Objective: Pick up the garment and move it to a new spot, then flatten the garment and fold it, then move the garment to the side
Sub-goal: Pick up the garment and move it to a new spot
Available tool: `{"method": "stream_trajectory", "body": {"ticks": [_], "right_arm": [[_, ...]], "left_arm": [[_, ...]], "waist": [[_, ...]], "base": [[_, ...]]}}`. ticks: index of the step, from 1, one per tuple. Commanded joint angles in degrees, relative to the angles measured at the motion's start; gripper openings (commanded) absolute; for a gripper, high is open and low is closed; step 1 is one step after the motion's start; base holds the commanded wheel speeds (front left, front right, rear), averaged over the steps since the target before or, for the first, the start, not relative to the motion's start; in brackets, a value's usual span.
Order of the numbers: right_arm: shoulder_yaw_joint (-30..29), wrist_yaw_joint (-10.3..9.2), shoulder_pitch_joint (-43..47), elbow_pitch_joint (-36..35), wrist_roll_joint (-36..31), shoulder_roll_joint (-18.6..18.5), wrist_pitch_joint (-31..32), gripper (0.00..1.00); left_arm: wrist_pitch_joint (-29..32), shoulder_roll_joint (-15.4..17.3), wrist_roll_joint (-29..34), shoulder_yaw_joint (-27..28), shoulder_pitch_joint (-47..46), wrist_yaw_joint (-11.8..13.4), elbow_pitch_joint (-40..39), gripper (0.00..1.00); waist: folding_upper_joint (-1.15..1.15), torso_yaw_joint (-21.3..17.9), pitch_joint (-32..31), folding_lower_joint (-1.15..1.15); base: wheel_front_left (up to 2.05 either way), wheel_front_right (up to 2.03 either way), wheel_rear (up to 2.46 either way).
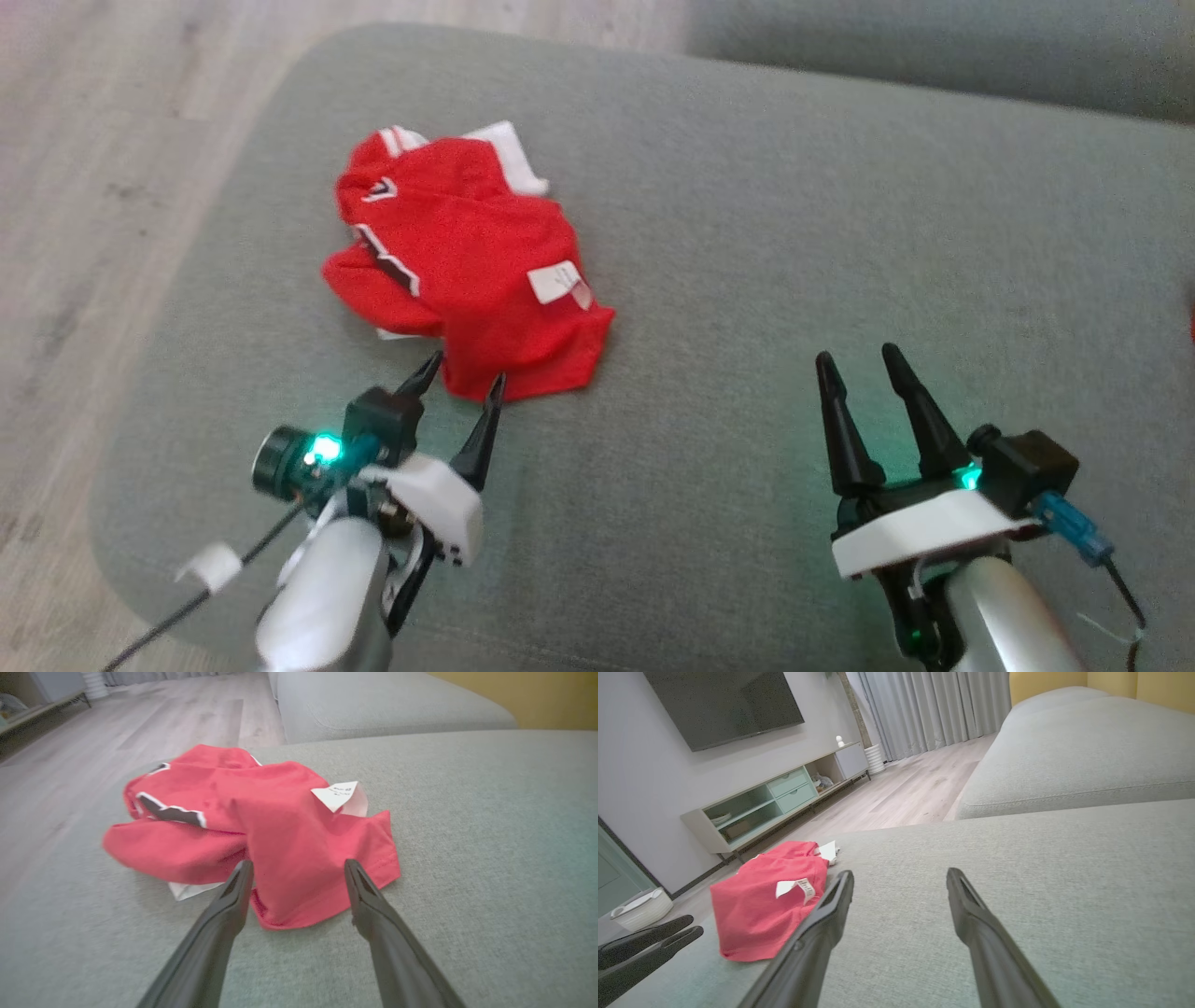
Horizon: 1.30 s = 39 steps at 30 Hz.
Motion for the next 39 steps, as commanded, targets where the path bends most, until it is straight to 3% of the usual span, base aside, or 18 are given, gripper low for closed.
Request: {"method": "stream_trajectory", "body": {"ticks": [1,13,14,16,21,25,32,39], "right_arm": [[0.98,-0.04,-2.19,-2.13,-0.46,-0.12,-0.62,1.00],[0.35,-0.04,-4.96,-2.86,-1.30,-0.12,-0.62,1.00],[0.34,-0.04,-5.16,-2.92,-1.35,-0.12,-0.62,1.00],[0.25,-0.04,-5.51,-3.01,-1.38,-0.12,-0.62,1.00],[0.26,-0.04,-5.72,-2.71,-0.82,-0.11,-0.62,1.00],[0.73,-0.04,-5.49,-2.61,0.00,-0.11,-0.62,1.00],[1.20,-0.04,-5.49,-3.11,1.35,-0.11,-0.62,1.00],[1.82,-0.04,-5.98,-4.05,2.67,-0.11,-0.62,1.00]], "left_arm": [[-0.14,0.95,-0.65,1.18,-2.79,-0.13,-0.62,1.00],[0.08,1.43,-5.41,-5.45,-13.29,-0.39,14.21,1.00],[0.41,1.43,-5.85,-5.94,-13.88,-0.39,15.38,0.95],[0.35,1.49,-6.74,-7.28,-14.96,-0.39,16.98,0.00],[-6.09,2.42,-8.91,-8.34,-16.79,-0.39,17.43,0.00],[-12.12,2.66,-8.11,-7.36,-17.96,2.00,14.35,0.00],[-13.00,1.29,-6.16,-5.98,-16.22,3.48,-2.85,0.00],[-13.01,-0.06,-4.43,-7.78,-16.38,2.94,-10.31,0.00]], "waist": [[0.00,-2.50,2.76,-0.02],[0.00,-6.47,8.13,-0.02],[0.00,-6.72,8.37,-0.02],[0.00,-7.16,8.62,-0.02],[0.00,-8.26,7.47,-0.02],[0.00,-9.66,5.44,-0.02],[0.00,-13.79,3.76,-0.02],[0.00,-18.56,5.43,-0.02]], "base": [[0.00,0.00,0.00],[0.00,0.00,0.00],[0.00,0.00,0.00],[0.00,0.00,0.00],[0.00,0.00,0.00],[0.00,0.00,0.00],[0.00,0.00,0.00],[0.00,0.00,0.00]]}}
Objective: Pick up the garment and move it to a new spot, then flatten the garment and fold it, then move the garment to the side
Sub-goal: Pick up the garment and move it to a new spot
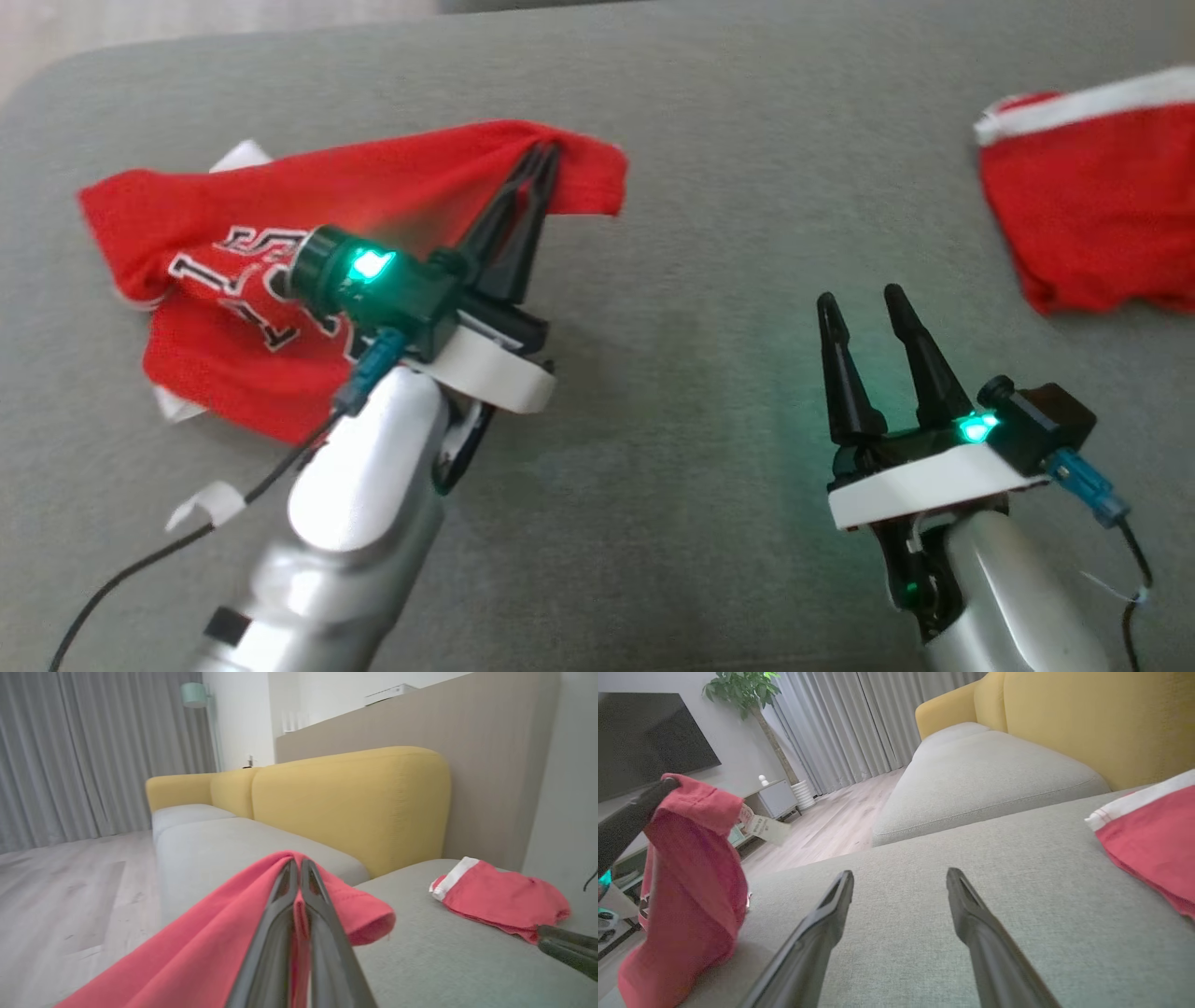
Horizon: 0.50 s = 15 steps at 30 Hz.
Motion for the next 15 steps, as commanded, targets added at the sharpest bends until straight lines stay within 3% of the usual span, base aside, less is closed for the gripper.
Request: {"method": "stream_trajectory", "body": {"ticks": [1,9,15], "right_arm": [[1.62,-0.04,-1.94,-2.13,0.57,-0.09,-0.62,1.00],[4.23,-0.04,-3.79,-3.71,3.82,-0.09,-0.62,1.00],[5.79,-0.04,-4.87,-5.26,6.17,-0.09,-0.62,1.00]], "left_arm": [[-0.28,0.18,0.46,1.11,-2.34,-0.11,-2.33,0.00],[-0.29,-1.04,-0.99,-4.59,-12.00,0.33,-1.09,0.00],[-0.29,-1.09,-7.43,-12.08,-17.87,4.52,-3.04,0.00]], "waist": [[0.00,-2.46,1.37,0.01],[0.00,-10.80,5.62,0.01],[0.00,-14.75,7.32,0.01]], "base": [[0.00,0.00,0.00],[0.00,0.00,0.00],[0.00,0.00,0.00]]}}
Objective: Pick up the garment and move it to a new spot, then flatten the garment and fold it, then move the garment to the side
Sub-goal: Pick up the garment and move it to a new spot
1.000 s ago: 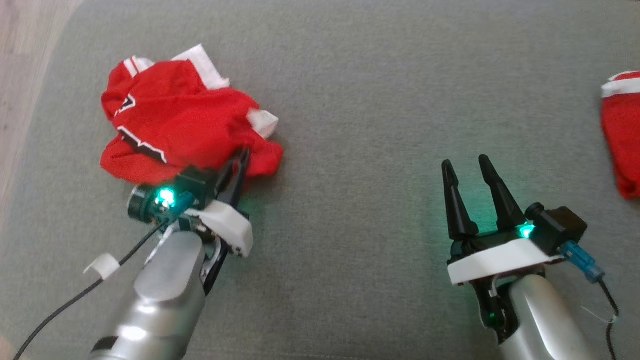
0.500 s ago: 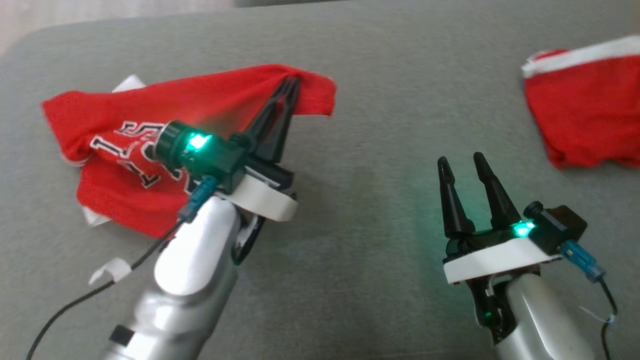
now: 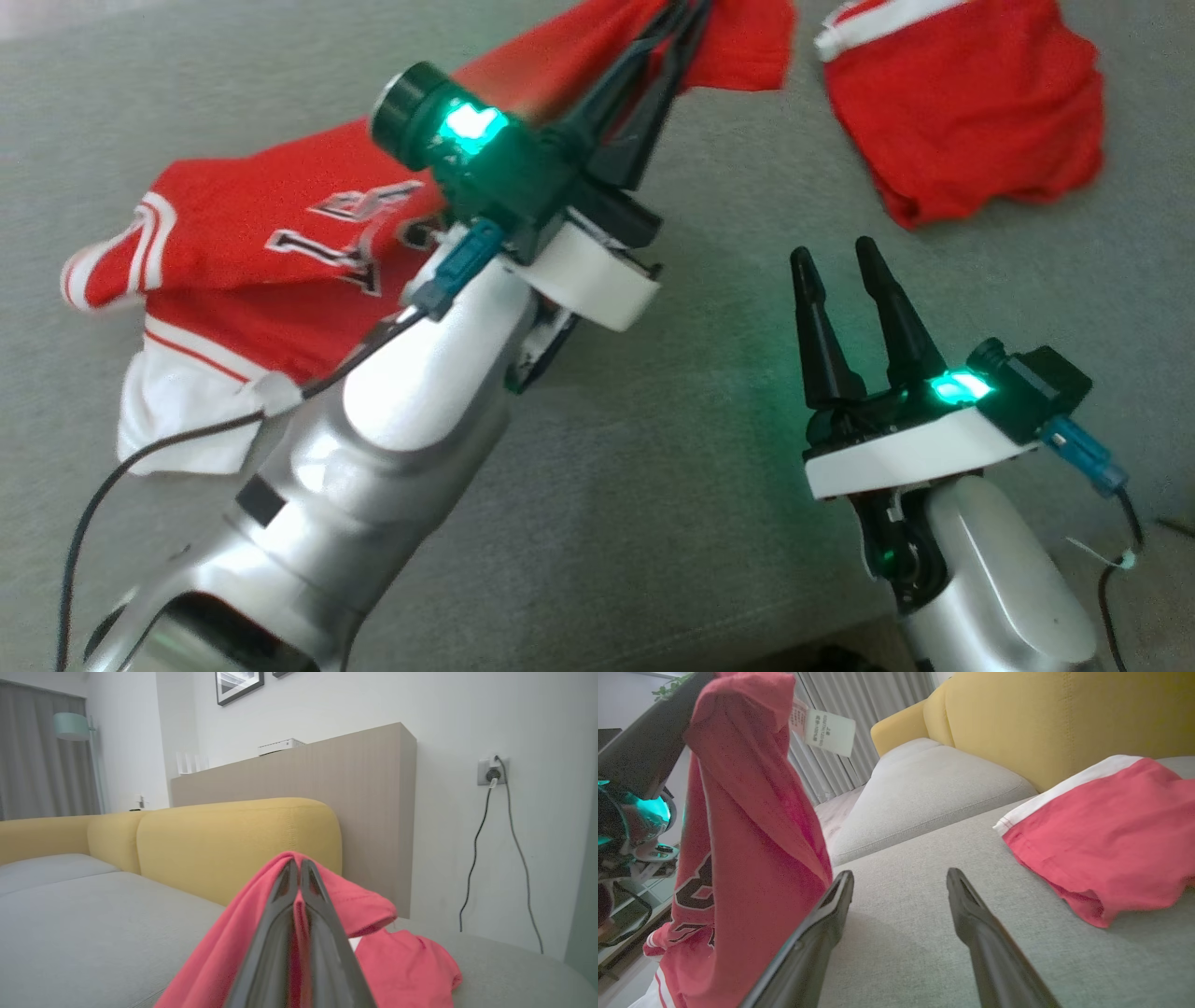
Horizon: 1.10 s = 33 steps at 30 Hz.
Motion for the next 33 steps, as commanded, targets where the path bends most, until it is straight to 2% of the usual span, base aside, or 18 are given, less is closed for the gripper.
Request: {"method": "stream_trajectory", "body": {"ticks": [1,2,5,9,13,19,20,21,23,28,33], "right_arm": [[1.64,-0.04,-1.70,-2.08,0.34,-0.07,-0.62,1.00],[1.77,-0.04,-1.79,-2.15,0.43,-0.07,-0.62,1.00],[1.91,-0.04,-1.90,-2.21,0.54,-0.07,-0.62,1.00],[0.75,-0.04,-1.62,-2.09,0.28,-0.07,-0.62,1.00],[0.20,-0.04,-1.23,-1.69,-0.46,-0.07,-0.62,1.00],[-1.16,-0.04,-0.20,-0.76,-2.19,-0.07,-0.62,1.00],[-1.16,-0.04,-0.20,-0.76,-2.19,-0.07,-0.62,1.00],[-1.63,-0.04,0.42,-0.34,-2.66,-0.07,-0.62,1.00],[-1.78,-0.04,0.72,-0.19,-2.83,-0.07,-0.62,1.00],[-2.78,-0.04,2.51,0.74,-3.73,-0.07,-0.62,1.00],[-2.74,-0.04,4.47,1.62,-4.11,-0.07,-0.62,1.00]], "left_arm": [[-0.27,0.26,-0.74,0.40,-2.64,1.03,-1.89,0.64],[-0.27,0.26,-1.52,-0.78,-3.06,1.60,-1.38,1.00],[-0.27,0.26,-3.41,-3.18,-3.43,3.08,0.30,1.00],[-0.27,0.25,-3.79,-4.13,-2.65,3.73,2.98,1.00],[-0.27,0.50,-3.26,-1.47,-0.96,3.85,3.82,1.00],[-0.27,3.55,-1.46,4.65,5.26,4.27,0.66,1.00],[-0.27,3.55,-1.46,4.65,5.26,4.27,0.66,1.00],[-0.27,5.08,-0.76,6.79,8.72,4.42,-1.48,1.00],[-0.27,6.10,-0.41,7.90,10.84,4.48,-2.74,1.00],[-0.27,11.08,0.43,13.66,23.48,5.22,-8.47,1.00],[-0.27,12.11,0.22,18.66,36.08,6.49,-13.34,1.00]], "waist": [[0.00,-1.73,1.32,-0.01],[0.00,-1.97,1.40,-0.01],[0.00,-2.24,1.51,-0.01],[0.00,-0.80,1.07,-0.01],[0.00,1.99,-0.42,-0.01],[0.00,7.97,-4.09,-0.01],[0.00,7.97,-4.09,-0.01],[0.00,10.01,-5.50,-0.01],[0.00,10.89,-6.12,-0.01],[0.00,15.20,-8.95,-0.01],[0.00,17.43,-11.13,-0.01]], "base": [[0.00,0.00,0.00],[0.00,0.00,0.00],[0.00,0.00,0.00],[0.00,0.00,0.00],[0.00,0.00,0.00],[0.00,0.00,0.00],[0.00,0.00,0.00],[0.00,0.00,0.00],[0.00,0.00,0.00],[0.00,0.00,0.00],[0.00,0.00,0.00]]}}
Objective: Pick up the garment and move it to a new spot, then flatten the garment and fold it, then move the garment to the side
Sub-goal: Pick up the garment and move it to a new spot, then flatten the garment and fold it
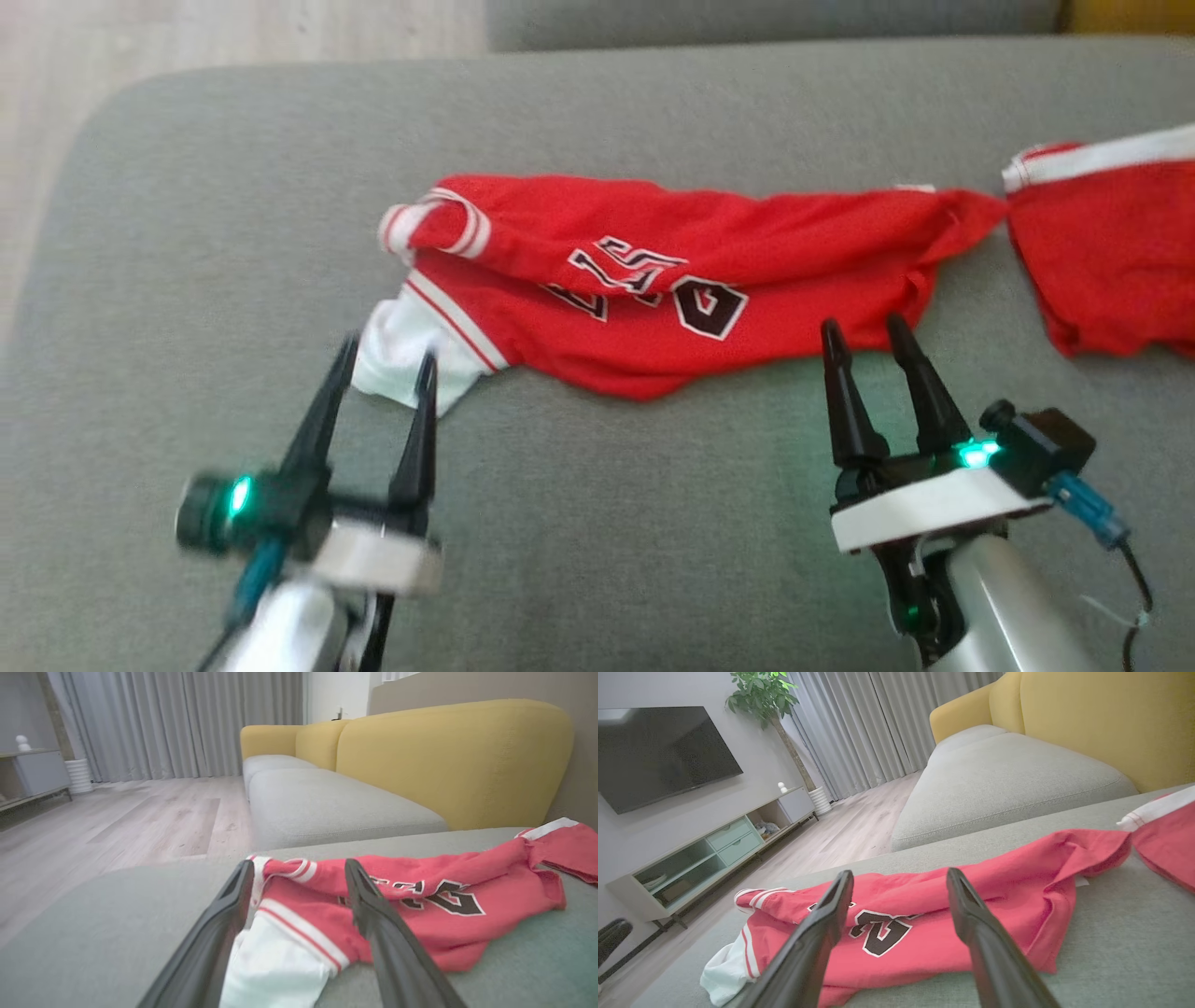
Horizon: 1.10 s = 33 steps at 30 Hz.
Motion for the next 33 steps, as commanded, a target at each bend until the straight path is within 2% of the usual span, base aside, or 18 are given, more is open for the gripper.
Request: {"method": "stream_trajectory", "body": {"ticks": [1,6,12,18,32,33], "right_arm": [[1.35,-0.04,-0.39,-1.59,-0.34,-0.08,-0.62,1.00],[1.78,-0.04,0.51,-1.28,-0.44,-0.08,-0.62,1.00],[2.40,-0.04,0.06,-1.29,-0.73,-0.08,-0.62,1.00],[2.72,-0.04,-0.36,-1.62,-1.00,-0.08,-0.62,1.00],[1.61,-0.04,-2.54,-2.84,-1.57,-0.08,-0.62,1.00],[1.57,-0.04,-2.63,-2.89,-1.60,-0.08,-0.62,1.00]], "left_arm": [[-0.28,0.49,0.01,3.24,0.03,0.56,-2.94,1.00],[-0.28,-1.45,0.94,5.76,5.53,0.22,-4.64,1.00],[-0.28,-2.53,2.99,6.54,4.11,-1.80,-3.00,1.00],[0.57,-2.14,3.72,6.57,-1.21,-2.46,5.87,1.00],[7.93,-1.44,2.01,8.30,-14.55,-2.25,28.70,1.00],[8.66,-1.43,2.00,8.00,-15.01,-2.63,30.10,0.74]], "waist": [[0.00,1.78,-1.94,0.01],[0.00,2.37,-2.74,0.01],[0.00,1.33,-2.12,0.01],[0.00,-0.53,0.06,0.01],[0.00,-3.17,5.87,0.01],[0.00,-3.25,6.05,0.01]], "base": [[0.00,0.00,0.00],[0.00,0.00,0.00],[0.00,0.00,0.00],[0.00,0.00,0.00],[0.00,0.00,0.00],[0.00,0.00,0.00]]}}
